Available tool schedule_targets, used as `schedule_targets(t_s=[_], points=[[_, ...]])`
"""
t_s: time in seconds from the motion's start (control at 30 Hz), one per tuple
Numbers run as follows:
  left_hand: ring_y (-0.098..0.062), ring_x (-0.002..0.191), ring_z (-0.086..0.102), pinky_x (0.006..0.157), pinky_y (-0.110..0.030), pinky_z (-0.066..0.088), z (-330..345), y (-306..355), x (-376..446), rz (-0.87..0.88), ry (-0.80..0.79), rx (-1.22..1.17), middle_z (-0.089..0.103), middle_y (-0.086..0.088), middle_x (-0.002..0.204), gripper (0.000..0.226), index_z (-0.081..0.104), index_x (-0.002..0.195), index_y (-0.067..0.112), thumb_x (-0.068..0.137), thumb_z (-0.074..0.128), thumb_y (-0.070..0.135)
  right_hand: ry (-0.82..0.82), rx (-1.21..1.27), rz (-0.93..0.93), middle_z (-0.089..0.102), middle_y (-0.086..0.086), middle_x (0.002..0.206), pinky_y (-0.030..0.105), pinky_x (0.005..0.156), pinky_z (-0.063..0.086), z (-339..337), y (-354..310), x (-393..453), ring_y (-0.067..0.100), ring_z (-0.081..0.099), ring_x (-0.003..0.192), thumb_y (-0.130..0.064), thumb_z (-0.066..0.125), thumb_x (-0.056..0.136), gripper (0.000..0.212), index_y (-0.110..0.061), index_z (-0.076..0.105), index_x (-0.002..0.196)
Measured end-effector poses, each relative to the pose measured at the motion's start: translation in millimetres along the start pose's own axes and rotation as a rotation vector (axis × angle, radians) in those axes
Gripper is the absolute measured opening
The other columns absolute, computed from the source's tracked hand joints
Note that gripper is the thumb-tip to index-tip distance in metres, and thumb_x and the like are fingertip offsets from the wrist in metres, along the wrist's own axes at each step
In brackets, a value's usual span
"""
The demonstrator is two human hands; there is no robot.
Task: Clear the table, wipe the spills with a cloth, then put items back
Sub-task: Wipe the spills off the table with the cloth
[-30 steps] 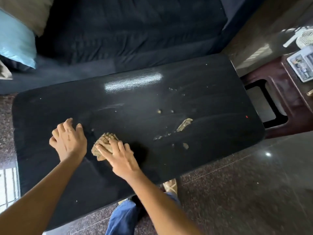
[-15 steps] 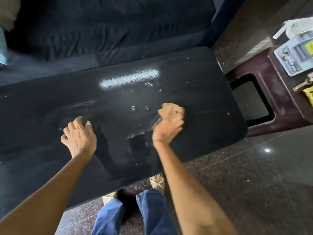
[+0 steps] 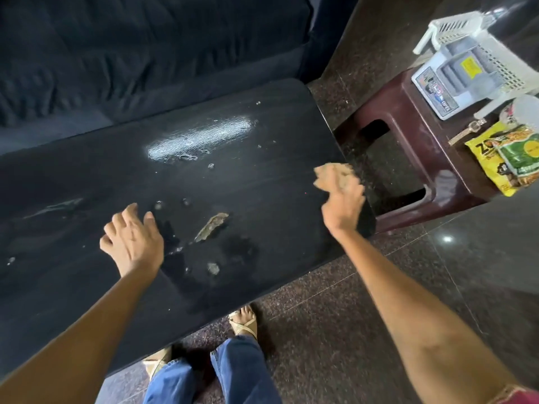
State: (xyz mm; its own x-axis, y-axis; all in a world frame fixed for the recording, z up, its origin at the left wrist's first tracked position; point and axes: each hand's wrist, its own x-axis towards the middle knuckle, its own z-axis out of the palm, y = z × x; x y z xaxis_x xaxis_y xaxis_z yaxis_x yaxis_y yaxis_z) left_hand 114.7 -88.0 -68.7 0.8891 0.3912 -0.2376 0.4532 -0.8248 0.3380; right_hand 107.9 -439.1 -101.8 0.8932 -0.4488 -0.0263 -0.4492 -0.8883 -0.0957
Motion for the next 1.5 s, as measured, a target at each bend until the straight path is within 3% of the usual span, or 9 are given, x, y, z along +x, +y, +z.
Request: schedule_targets(t_s=[0.23, 0.37, 0.57, 0.67, 0.83, 0.93, 1.13, 1.37, 1.5], points=[[-0.038, 0.126, 0.035, 0.107, -0.051, 0.020, 10, 22, 5, 0.043, -0.007, 0.014, 0.046, -0.021, 0.133, 0.041, 0.042, 0.134, 0.007, 0.098, 0.038, 0.025, 0.014, 0.123, 0.378, 0.036, 0.024, 0.132, 0.047, 0.090, 0.037, 17, -43, -4, 0.040, 0.040, 0.112, -0.005, 0.054, 0.083, 0.072, -0.023, 0.027, 0.147], [-0.038, 0.127, 0.033, 0.108, -0.051, 0.018, 15, 34, 1, 0.052, -0.023, 0.014, 0.045, -0.021, 0.134, 0.041, 0.042, 0.135, 0.007, 0.098, 0.037, 0.025, 0.013, 0.110, -0.153, 0.053, 0.021, 0.113, 0.037, 0.064, 0.043, 21, -103, -61, 0.032, 0.053, 0.080, -0.006, 0.069, 0.056, 0.080, -0.024, 0.050, 0.132], [-0.037, 0.127, 0.034, 0.107, -0.049, 0.020, 30, 54, -15, 0.111, -0.048, 0.012, 0.046, -0.021, 0.134, 0.041, 0.043, 0.134, 0.007, 0.098, 0.039, 0.025, -0.172, 0.045, -0.911, 0.053, 0.015, 0.124, 0.039, 0.067, 0.048, 17, -33, -73, 0.030, 0.056, 0.087, 0.005, 0.069, 0.060, 0.086, -0.030, 0.047, 0.135], [-0.037, 0.128, 0.034, 0.107, -0.050, 0.020, 36, 59, -21, 0.125, -0.051, -0.005, 0.046, -0.021, 0.133, 0.040, 0.044, 0.133, 0.006, 0.098, 0.040, 0.024, -0.100, 0.003, -0.500, 0.055, 0.013, 0.118, 0.038, 0.059, 0.047, -4, 30, -49, 0.032, 0.059, 0.082, 0.004, 0.060, 0.066, 0.074, -0.030, 0.049, 0.131], [-0.038, 0.126, 0.035, 0.107, -0.052, 0.021, 35, 47, -18, 0.115, -0.056, -0.006, 0.047, -0.019, 0.133, 0.039, 0.044, 0.132, 0.007, 0.098, 0.040, 0.024, 0.030, 0.106, 0.523, 0.040, 0.026, 0.128, 0.048, 0.087, 0.036, 3, 31, -16, 0.041, 0.041, 0.109, -0.004, 0.056, 0.082, 0.072, -0.024, 0.029, 0.146], [-0.037, 0.127, 0.035, 0.108, -0.051, 0.020, 25, 29, -9, 0.057, -0.018, -0.017, 0.047, -0.017, 0.134, 0.039, 0.044, 0.133, 0.007, 0.098, 0.039, 0.024, 0.016, 0.186, 0.708, 0.031, 0.024, 0.137, 0.045, 0.094, 0.032, 6, -9, 19, 0.038, 0.036, 0.116, -0.012, 0.057, 0.087, 0.072, -0.024, 0.021, 0.148], [-0.036, 0.126, 0.036, 0.108, -0.050, 0.020, 15, 14, 14, 0.031, 0.006, 0.009, 0.047, -0.016, 0.134, 0.040, 0.042, 0.135, 0.009, 0.099, 0.037, 0.026, -0.050, 0.070, 0.190, 0.031, 0.024, 0.140, 0.043, 0.087, 0.034, 29, -135, 31, 0.035, 0.040, 0.110, -0.013, 0.051, 0.087, 0.070, -0.028, 0.020, 0.147], [-0.035, 0.126, 0.035, 0.108, -0.049, 0.020, 11, 23, 31, 0.000, 0.023, 0.011, 0.046, -0.015, 0.136, 0.041, 0.041, 0.136, 0.009, 0.099, 0.037, 0.026, -0.248, -0.034, -1.035, 0.032, 0.012, 0.139, 0.039, 0.085, 0.042, 31, -198, -23, 0.028, 0.043, 0.107, -0.010, 0.063, 0.078, 0.080, -0.032, 0.028, 0.146], [-0.036, 0.126, 0.035, 0.108, -0.050, 0.020, 10, 26, 41, -0.021, 0.032, -0.007, 0.046, -0.016, 0.135, 0.041, 0.041, 0.135, 0.008, 0.099, 0.037, 0.026, -0.106, 0.077, -0.917, 0.053, 0.012, 0.125, 0.041, 0.067, 0.047, 20, -143, 36, 0.034, 0.054, 0.088, 0.005, 0.061, 0.067, 0.077, -0.037, 0.049, 0.131]])
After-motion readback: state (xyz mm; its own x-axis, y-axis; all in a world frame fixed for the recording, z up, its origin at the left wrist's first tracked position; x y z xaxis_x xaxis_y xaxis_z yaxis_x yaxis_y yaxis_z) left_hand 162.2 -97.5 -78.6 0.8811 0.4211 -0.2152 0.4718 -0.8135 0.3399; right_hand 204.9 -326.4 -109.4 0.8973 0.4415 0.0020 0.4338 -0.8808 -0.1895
